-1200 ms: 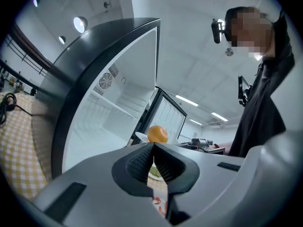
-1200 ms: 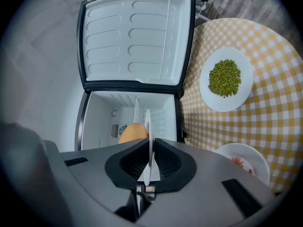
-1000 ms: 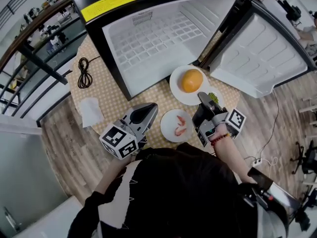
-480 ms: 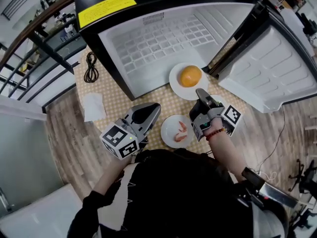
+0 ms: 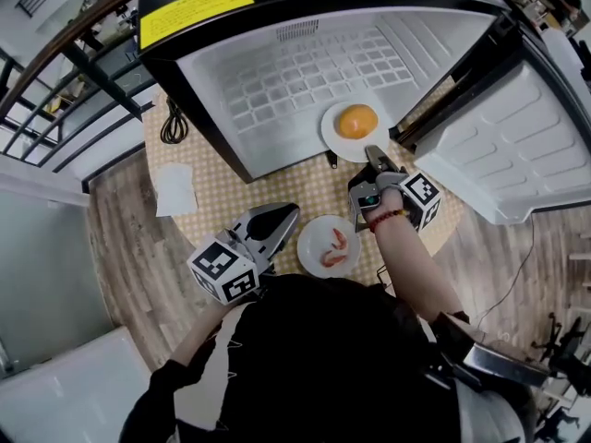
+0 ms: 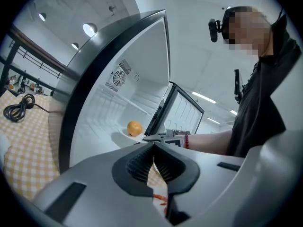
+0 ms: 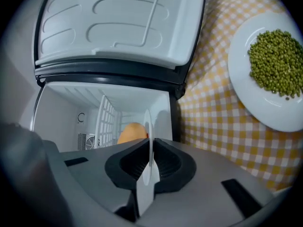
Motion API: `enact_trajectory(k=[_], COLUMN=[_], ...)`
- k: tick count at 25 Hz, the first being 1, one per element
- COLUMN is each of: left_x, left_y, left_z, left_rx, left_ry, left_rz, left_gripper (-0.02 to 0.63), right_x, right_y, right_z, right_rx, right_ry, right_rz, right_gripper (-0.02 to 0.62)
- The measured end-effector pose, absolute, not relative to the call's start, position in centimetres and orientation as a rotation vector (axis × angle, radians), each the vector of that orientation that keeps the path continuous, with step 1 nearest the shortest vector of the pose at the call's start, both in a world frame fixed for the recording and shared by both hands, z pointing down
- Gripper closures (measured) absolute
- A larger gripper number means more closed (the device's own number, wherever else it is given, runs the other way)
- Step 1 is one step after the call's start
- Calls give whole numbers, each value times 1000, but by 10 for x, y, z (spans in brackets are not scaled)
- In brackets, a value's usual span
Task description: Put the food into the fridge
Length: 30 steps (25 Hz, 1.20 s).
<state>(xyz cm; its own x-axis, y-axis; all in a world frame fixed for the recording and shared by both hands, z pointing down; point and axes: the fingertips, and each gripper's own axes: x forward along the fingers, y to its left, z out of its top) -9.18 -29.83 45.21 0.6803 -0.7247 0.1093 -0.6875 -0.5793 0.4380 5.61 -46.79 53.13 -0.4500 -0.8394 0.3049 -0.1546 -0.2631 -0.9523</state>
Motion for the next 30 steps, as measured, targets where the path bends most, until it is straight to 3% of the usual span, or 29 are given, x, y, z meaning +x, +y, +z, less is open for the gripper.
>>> enact_trajectory(k=[30], left_x=[-130], left_y=[-284], left_z=[486], left_rx=[2296], left_ry=[-1183], left_rz=[-98], left_gripper=[591], right_x=[33], right_y=[-554], right_z=[553], right_rx=[-1524], right_ry=[1605], right_rz=[-1695], right_gripper=[568])
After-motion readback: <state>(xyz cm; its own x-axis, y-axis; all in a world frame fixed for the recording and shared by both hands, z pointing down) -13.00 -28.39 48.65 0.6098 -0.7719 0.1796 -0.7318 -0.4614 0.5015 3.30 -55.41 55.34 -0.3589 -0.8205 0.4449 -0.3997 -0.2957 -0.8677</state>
